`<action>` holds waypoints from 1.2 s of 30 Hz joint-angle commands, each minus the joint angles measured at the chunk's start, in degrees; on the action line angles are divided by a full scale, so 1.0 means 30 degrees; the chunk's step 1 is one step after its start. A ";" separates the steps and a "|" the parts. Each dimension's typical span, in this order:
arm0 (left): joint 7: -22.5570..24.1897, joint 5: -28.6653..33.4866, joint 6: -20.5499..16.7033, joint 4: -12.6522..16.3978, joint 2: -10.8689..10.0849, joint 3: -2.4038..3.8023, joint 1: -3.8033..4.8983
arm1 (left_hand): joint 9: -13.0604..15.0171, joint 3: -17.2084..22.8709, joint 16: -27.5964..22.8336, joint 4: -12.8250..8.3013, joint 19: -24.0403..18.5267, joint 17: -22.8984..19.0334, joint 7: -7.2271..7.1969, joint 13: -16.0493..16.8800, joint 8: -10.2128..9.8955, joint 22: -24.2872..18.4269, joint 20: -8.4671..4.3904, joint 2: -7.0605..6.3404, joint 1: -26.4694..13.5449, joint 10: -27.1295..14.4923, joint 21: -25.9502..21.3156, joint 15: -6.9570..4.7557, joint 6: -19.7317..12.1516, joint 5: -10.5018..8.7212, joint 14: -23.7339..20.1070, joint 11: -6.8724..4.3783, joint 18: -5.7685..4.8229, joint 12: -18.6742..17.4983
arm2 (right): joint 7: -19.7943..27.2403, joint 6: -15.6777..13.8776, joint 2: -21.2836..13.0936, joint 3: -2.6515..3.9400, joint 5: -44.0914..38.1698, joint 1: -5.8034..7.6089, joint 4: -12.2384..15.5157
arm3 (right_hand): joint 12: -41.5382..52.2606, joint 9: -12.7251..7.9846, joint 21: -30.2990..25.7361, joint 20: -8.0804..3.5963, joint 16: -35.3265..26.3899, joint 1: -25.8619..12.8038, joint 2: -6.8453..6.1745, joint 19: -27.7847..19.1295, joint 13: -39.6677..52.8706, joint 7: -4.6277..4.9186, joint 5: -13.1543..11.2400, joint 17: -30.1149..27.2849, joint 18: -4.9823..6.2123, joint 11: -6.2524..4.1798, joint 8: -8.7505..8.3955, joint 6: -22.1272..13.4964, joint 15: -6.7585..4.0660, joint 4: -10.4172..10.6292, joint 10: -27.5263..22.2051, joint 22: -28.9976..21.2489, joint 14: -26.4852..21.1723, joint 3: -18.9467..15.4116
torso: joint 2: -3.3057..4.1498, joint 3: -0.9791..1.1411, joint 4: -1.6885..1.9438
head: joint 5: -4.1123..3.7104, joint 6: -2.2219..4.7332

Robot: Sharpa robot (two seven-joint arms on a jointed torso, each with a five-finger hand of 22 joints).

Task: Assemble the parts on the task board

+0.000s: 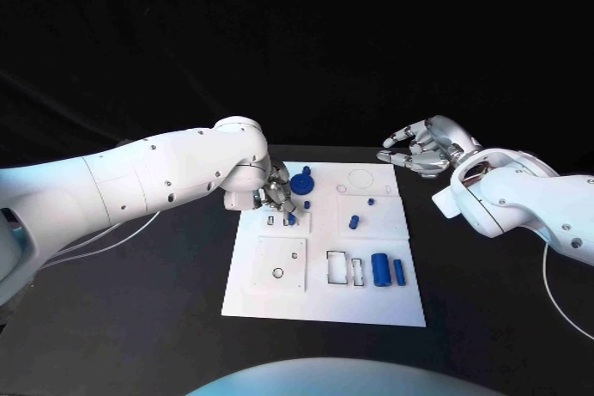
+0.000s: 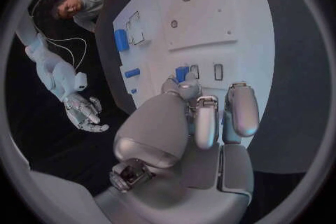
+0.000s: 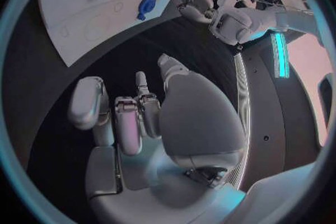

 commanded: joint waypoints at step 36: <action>0.0849 0.1740 -0.2977 0.1250 -0.1125 -0.0015 -0.0195 | 0.2654 2.1584 0.0068 -0.5093 0.0237 0.5031 -0.0194 0.0976 0.2840 0.1033 -0.0327 -0.7817 -0.7259 0.1663 0.0116 -0.0315 0.0854 0.4244 0.1951 -0.0236 -0.0340 0.0977 | 0.0029 0.0214 -0.0032 -0.0015 -0.0192 -0.0024 -0.0023 | 0.0027 0.0053 -0.0061 -0.0006 -0.0005 -0.0066 0.0024 -0.0072 0.2112 -0.0048 0.0174 0.3167 0.0309 -0.0037 0.0162 -0.0073 -0.0035 -0.0038 0.0008 -0.0015 0.1539 0.0158 | 0.0016 0.0024 0.0020 | 0.0143 0.0024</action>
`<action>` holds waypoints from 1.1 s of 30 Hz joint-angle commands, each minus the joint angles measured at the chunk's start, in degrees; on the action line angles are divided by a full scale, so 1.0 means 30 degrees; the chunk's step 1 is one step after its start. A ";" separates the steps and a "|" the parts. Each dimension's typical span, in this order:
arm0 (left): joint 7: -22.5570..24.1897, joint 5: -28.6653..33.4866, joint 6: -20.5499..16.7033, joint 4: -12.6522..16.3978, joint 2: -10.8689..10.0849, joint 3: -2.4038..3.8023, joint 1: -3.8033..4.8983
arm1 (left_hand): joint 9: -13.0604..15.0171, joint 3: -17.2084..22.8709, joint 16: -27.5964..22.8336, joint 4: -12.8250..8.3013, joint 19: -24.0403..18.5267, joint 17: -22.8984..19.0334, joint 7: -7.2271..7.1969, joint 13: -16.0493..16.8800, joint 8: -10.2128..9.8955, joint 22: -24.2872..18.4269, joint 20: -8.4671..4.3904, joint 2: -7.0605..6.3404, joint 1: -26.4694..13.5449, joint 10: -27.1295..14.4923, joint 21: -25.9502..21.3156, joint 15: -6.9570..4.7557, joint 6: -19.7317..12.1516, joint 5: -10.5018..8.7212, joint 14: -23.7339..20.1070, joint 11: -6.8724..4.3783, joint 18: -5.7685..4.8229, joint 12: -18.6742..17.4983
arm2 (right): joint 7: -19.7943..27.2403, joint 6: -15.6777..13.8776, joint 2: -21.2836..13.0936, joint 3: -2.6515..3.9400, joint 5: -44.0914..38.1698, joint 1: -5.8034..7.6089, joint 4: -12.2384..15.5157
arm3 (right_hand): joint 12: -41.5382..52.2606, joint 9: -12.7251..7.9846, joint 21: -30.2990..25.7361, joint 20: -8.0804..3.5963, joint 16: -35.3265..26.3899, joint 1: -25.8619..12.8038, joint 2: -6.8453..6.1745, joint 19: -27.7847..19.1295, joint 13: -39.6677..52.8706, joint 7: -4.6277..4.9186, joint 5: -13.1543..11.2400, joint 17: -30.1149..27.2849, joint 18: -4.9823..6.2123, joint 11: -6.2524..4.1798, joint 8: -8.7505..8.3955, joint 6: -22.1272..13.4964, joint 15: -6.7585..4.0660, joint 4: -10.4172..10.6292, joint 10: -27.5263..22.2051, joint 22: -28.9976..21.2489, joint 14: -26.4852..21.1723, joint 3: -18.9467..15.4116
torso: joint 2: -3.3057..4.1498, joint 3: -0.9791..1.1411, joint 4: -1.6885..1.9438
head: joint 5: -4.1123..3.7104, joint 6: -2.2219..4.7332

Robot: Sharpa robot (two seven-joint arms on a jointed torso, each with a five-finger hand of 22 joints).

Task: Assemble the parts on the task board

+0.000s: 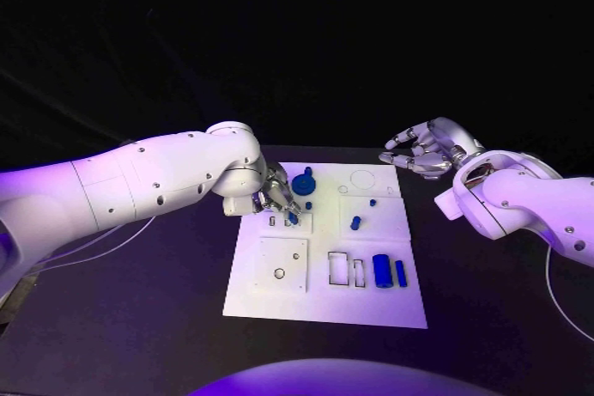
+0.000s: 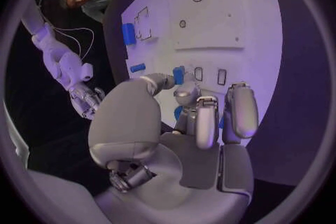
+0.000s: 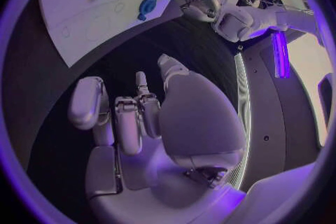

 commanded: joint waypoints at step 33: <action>0.1012 -0.5489 -0.2538 0.1679 -0.1034 0.0002 -0.1003 | 0.0209 0.3844 0.0068 -0.4298 0.0124 0.5032 -0.0262 0.0569 0.0261 0.0559 -0.0193 -0.0081 -0.0545 0.0559 0.0187 -0.0230 0.0572 0.0962 0.1990 -0.0136 -0.0358 0.0508 | 0.0144 0.0156 -0.0045 -0.0007 -0.0178 -0.0082 -0.0064 | 0.0024 0.0069 -0.0114 -0.0017 -0.0013 -0.0160 0.0056 -0.0073 0.2108 -0.0051 0.0285 0.3165 0.0315 -0.0044 0.0111 -0.0103 -0.0044 0.0030 0.0021 -0.0041 0.1539 0.0142 | 0.0022 -0.0023 -0.0043 | 0.0102 -0.0188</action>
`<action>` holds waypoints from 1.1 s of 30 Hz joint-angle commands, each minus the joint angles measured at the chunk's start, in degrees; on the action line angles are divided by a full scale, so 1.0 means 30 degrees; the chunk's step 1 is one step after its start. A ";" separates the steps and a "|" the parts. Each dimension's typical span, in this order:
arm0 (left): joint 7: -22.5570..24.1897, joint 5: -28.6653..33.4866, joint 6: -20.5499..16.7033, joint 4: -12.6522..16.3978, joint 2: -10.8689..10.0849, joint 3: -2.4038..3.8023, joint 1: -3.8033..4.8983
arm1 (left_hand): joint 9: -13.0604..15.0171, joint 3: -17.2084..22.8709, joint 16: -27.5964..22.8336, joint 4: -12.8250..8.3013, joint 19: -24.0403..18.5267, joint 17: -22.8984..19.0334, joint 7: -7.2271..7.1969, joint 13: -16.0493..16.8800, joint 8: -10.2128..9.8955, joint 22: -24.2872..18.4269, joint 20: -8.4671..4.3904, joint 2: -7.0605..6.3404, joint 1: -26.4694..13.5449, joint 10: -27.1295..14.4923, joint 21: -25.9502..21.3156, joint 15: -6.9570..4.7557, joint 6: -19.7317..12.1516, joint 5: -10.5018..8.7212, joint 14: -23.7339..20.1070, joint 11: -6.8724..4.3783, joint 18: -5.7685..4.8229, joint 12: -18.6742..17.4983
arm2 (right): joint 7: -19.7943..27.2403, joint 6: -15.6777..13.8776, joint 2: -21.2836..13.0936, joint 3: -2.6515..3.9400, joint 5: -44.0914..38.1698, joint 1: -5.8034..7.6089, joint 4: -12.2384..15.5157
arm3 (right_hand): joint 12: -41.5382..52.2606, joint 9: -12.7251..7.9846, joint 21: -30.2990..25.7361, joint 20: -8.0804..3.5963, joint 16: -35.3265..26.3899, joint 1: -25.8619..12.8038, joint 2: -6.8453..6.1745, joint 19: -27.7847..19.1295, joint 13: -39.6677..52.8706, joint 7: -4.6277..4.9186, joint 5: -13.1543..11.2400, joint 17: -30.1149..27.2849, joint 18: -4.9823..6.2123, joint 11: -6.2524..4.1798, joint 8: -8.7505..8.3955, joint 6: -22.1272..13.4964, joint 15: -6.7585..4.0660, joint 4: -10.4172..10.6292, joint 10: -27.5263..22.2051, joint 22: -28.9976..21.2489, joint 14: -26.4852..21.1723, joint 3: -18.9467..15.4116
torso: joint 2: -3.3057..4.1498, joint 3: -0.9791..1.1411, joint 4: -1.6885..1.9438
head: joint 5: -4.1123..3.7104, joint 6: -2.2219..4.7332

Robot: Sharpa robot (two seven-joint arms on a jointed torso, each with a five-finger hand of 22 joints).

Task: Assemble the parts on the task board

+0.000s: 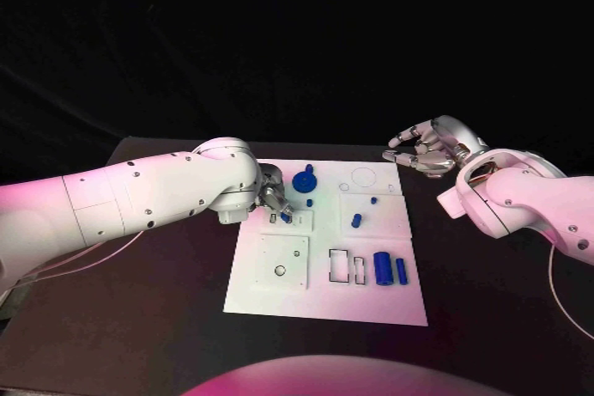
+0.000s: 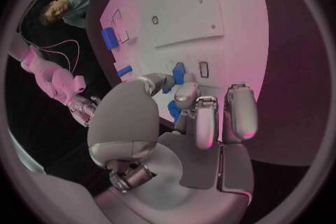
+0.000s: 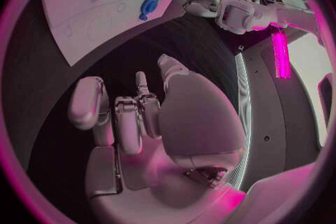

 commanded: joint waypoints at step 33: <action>0.0146 -0.0875 -0.0846 0.0602 -0.0035 0.0004 -0.0218 | -0.0033 0.4124 0.0069 -0.4233 0.0119 0.5032 -0.0374 0.0278 0.0095 0.0663 -0.0158 0.0110 -0.0095 0.0353 0.0158 -0.0177 0.0499 0.0032 0.1949 -0.0011 -0.0381 0.0290 | 0.0110 0.0267 0.0035 -0.0004 -0.0152 -0.0037 -0.0055 | 0.0038 0.0055 -0.0121 -0.0021 -0.0007 -0.0197 0.0064 -0.0067 0.2121 -0.0054 0.0137 0.3192 0.0314 -0.0048 0.0126 -0.0101 -0.0047 0.0029 0.0036 -0.0011 0.1546 0.0156 | 0.0020 0.0039 0.0003 | -0.0016 -0.0151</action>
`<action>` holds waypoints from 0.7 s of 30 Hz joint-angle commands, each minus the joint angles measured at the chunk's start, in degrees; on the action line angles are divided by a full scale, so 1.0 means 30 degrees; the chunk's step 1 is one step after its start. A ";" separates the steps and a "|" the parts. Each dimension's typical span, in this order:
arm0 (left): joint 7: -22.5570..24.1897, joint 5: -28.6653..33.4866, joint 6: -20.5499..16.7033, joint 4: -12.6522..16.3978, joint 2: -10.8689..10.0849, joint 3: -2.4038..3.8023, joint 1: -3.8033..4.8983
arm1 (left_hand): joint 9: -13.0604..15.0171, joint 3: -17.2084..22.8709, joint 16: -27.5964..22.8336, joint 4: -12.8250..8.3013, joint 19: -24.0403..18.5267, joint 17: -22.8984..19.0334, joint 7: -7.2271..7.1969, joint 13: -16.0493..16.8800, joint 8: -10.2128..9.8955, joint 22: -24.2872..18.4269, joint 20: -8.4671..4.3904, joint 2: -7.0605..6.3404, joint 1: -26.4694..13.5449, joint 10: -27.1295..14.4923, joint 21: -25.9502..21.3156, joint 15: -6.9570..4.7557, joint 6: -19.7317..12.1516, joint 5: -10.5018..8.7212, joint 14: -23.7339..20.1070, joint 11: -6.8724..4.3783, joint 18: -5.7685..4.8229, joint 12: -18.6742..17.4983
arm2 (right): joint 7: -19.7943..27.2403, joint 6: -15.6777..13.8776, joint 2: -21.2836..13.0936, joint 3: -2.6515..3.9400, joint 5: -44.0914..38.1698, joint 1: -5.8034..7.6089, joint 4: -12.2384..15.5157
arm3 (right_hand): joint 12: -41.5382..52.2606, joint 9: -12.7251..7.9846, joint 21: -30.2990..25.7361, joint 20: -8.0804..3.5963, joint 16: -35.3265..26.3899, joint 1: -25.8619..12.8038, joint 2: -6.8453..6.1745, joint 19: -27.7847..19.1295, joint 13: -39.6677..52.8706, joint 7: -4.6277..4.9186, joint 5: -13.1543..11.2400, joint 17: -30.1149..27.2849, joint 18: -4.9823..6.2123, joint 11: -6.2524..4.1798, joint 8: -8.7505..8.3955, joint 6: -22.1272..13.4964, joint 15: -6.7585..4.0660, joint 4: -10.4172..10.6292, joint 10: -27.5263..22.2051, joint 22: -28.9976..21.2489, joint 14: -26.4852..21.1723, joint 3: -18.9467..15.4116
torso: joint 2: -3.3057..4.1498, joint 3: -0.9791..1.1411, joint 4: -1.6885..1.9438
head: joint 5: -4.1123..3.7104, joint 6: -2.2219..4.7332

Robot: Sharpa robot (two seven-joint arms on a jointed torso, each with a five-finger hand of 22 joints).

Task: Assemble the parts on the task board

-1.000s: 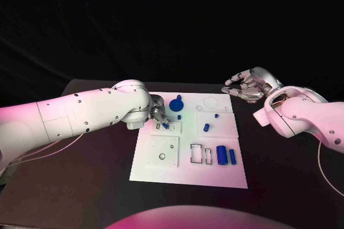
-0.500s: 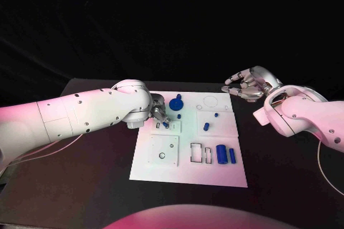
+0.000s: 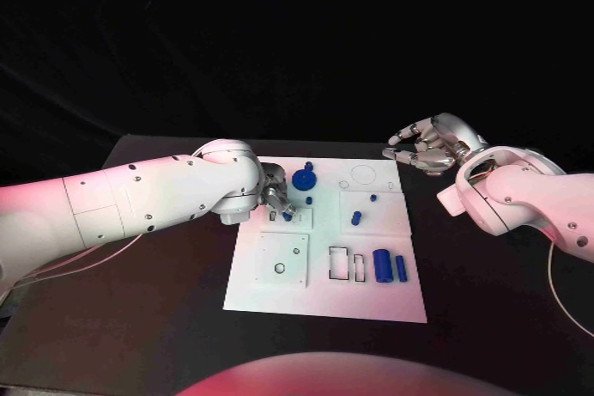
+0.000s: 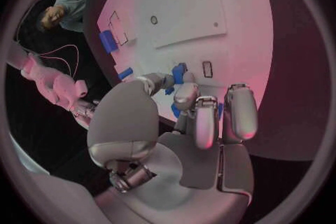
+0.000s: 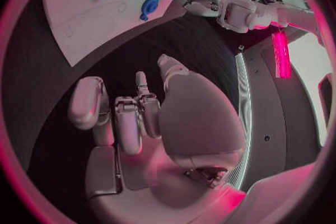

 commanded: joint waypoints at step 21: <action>-0.0329 -0.0397 0.0447 0.0217 -0.0082 0.0002 -0.0029 | 0.0052 0.4179 0.0069 -0.4287 0.0031 0.5032 -0.0292 0.0037 0.0061 0.0654 -0.0107 0.0145 -0.0080 0.0218 0.0140 -0.0127 0.0347 -0.0090 0.2019 0.0012 -0.0373 0.0149 | 0.0107 0.0302 0.0055 0.0000 -0.0133 -0.0054 -0.0096 | 0.0022 0.0041 -0.0155 -0.0026 -0.0009 -0.0250 0.0075 -0.0068 0.2088 -0.0060 0.0094 0.3194 0.0318 -0.0052 0.0148 -0.0098 -0.0052 -0.0025 0.0030 -0.0030 0.1547 0.0124 | 0.0013 -0.0009 -0.0011 | 0.0021 -0.0141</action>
